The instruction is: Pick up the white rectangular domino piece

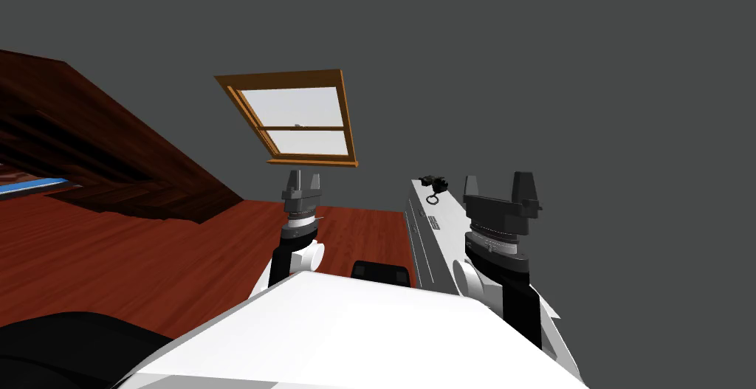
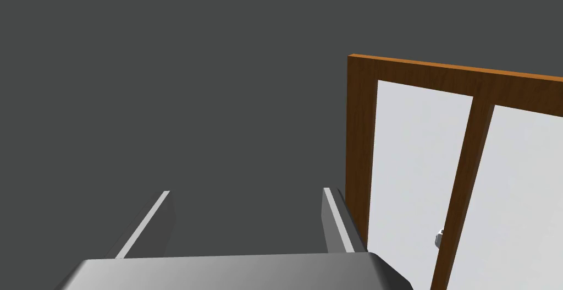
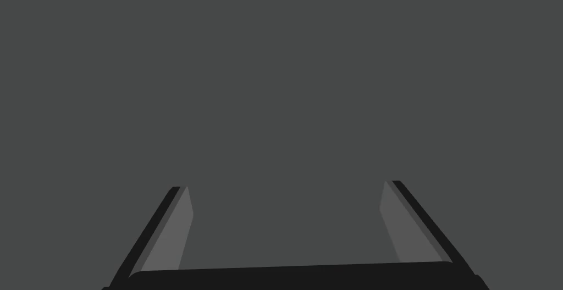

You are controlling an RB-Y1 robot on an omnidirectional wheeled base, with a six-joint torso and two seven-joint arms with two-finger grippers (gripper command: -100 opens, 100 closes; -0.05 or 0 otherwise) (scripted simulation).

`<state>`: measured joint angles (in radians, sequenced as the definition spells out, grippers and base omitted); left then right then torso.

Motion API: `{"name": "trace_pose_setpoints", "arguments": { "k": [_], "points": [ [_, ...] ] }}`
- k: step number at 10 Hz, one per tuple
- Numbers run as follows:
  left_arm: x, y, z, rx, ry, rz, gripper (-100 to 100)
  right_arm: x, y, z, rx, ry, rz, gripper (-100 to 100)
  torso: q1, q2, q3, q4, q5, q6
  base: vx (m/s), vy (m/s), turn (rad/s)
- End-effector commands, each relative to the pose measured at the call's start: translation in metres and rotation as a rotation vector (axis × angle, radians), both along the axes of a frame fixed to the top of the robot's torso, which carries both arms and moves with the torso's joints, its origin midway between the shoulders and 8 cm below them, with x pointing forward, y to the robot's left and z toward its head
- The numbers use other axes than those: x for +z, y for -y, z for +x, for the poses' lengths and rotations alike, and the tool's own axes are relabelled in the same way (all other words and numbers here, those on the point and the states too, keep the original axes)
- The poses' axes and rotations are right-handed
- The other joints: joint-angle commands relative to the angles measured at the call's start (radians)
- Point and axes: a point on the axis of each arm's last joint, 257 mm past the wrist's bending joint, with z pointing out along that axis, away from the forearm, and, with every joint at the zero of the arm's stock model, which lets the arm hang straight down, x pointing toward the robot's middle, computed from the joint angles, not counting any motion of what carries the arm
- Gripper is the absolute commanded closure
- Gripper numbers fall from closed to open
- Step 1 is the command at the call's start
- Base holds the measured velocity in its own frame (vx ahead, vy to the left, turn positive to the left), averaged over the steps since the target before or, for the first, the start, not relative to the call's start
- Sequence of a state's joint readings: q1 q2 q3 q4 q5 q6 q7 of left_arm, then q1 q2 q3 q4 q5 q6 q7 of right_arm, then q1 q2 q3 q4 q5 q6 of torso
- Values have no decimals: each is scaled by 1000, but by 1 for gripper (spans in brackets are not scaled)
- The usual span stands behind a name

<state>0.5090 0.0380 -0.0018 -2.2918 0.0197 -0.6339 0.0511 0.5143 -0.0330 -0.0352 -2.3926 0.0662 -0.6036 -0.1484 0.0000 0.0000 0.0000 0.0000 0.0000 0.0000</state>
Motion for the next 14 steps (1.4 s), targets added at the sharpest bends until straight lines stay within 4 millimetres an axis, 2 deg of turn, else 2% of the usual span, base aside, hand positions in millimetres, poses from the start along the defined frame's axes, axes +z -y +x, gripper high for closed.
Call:
{"name": "trace_pose_setpoints", "arguments": {
  "k": [1,6,7,14],
  "points": [
    [0,0,0,0,0,0,0,-10,2,12,18,-54,-8,-100,0,0,0,0,0,0,28,10,-40],
    [0,0,0,0,0,0,0,-45,18,49,42,-219,26,-100,2,-4,-2,-1,0,0,58,31,-33],
    [0,0,0,0,0,0,0,-45,18,49,42,-222,26,-100,2,-4,-2,-1,0,0,39,23,-15],
    [0,0,0,0,0,0,0,-93,48,89,55,-424,109,-100,2,-3,-2,-1,0,0,50,34,-31]
  ]
}}
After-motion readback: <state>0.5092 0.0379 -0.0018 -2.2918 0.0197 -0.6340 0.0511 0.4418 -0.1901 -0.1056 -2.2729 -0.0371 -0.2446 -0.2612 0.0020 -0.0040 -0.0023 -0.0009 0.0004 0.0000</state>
